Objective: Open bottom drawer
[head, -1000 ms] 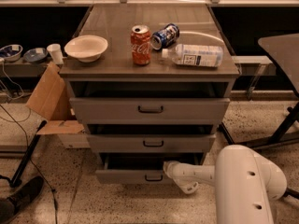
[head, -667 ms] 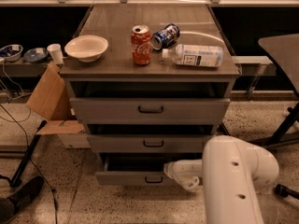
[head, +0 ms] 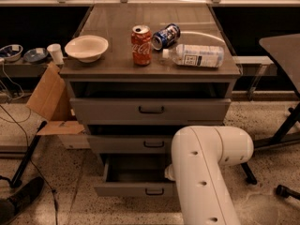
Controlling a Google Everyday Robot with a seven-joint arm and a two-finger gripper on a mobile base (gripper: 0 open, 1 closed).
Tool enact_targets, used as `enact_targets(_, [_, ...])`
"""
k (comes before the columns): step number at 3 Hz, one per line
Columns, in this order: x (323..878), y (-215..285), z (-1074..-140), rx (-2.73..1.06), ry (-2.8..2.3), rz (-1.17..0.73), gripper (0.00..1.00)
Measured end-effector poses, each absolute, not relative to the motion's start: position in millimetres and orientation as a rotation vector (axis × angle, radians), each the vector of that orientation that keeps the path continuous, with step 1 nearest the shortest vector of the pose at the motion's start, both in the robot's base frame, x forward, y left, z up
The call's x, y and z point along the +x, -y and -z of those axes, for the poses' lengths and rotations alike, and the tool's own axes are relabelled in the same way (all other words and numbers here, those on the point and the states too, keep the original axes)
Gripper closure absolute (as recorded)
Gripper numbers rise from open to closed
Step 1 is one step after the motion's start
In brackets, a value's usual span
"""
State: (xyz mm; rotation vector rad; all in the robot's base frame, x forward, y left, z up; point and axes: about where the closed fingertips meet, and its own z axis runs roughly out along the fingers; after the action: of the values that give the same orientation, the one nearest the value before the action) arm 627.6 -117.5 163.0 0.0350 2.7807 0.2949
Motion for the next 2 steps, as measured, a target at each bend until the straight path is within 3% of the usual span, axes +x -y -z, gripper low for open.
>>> enact_targets(2, [619.3, 116.4, -154.5, -0.012, -2.855, -0.284, 1.0])
